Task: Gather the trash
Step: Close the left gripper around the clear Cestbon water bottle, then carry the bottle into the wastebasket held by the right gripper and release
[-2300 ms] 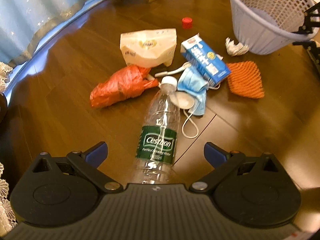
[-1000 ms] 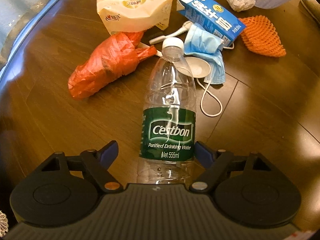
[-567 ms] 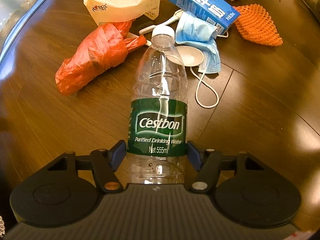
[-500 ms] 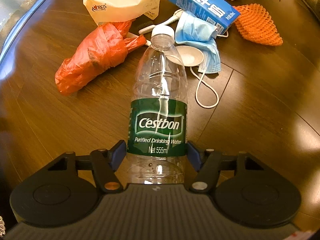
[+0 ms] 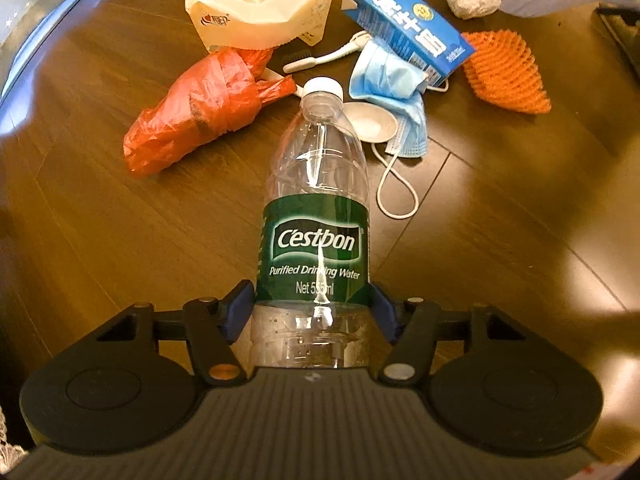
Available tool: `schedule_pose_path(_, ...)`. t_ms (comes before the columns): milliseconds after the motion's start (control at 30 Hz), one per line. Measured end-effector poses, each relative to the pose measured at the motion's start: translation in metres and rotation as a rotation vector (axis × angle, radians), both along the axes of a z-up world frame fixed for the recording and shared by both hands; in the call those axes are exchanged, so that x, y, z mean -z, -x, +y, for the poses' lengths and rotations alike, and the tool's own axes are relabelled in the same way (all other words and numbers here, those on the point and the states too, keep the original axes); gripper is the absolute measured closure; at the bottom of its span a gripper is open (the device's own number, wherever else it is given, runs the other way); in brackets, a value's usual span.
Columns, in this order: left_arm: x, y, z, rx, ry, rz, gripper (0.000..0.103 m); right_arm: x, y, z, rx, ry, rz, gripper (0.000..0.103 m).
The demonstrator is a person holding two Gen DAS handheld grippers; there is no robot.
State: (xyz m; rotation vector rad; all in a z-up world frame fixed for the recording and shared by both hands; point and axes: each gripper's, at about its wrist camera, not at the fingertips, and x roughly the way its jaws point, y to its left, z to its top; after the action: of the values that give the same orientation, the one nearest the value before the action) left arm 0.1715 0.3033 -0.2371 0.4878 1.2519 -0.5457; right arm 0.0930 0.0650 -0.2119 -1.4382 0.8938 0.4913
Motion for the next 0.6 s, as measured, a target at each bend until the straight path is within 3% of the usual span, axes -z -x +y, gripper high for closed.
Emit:
schedule_pose_path(267,-0.027,0.0,0.009,-0.071,0.043,0.033,0.046,0.001,0.001,0.001,-0.011,0.007,0.002,0.093)
schedule_pose_path(600,-0.094,0.0,-0.019,-0.02,0.095,-0.022,0.046,0.001,0.003,-0.001,-0.016,0.013,-0.001,0.093)
